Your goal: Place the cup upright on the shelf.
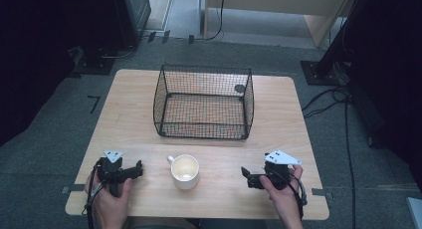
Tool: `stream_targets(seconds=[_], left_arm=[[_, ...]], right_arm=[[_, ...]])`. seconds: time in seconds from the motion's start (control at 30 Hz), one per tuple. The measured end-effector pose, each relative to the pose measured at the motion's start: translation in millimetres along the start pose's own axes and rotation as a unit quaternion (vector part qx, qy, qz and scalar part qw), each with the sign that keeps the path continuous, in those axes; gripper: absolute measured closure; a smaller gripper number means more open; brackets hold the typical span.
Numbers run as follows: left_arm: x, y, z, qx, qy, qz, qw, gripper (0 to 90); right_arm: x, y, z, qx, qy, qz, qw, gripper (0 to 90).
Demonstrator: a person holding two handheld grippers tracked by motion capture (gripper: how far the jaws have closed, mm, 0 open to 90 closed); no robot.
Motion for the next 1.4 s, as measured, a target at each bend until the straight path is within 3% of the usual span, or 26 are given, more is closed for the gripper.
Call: stream_targets(seconds=[0.33, 0.7, 1.03, 1.4], left_arm=[[0.0, 0.0, 0.0, 0.000, 0.000, 0.000, 1.0000, 0.0], [0.0, 0.0, -0.1, 0.000, 0.000, 0.000, 1.0000, 0.0], [0.0, 0.0, 0.0, 0.000, 0.000, 0.000, 1.0000, 0.0], [0.0, 0.0, 0.0, 0.000, 0.000, 0.000, 1.0000, 0.0]], right_arm=[[12.9, -6.2, -35.1, 0.038, 0.014, 0.004, 0.9992, 0.0], [23.4, -17.3, -80.7, 0.086, 0.036, 0.006, 0.9957, 0.0], [29.5, -22.4, -105.4, 0.108, 0.031, 0.011, 0.9937, 0.0], [29.3, -30.6, -133.0, 0.137, 0.044, 0.004, 0.9896, 0.0]])
Point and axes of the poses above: each handheld gripper's, and its own axes: y roughly backward along the jaws, x roughly out of its top, z roughly to its right, the point moved 9 cm from there along -y, roughly forward along the jaws, and after that the axes turned 4 degrees about -x, right-handed, at the moved point
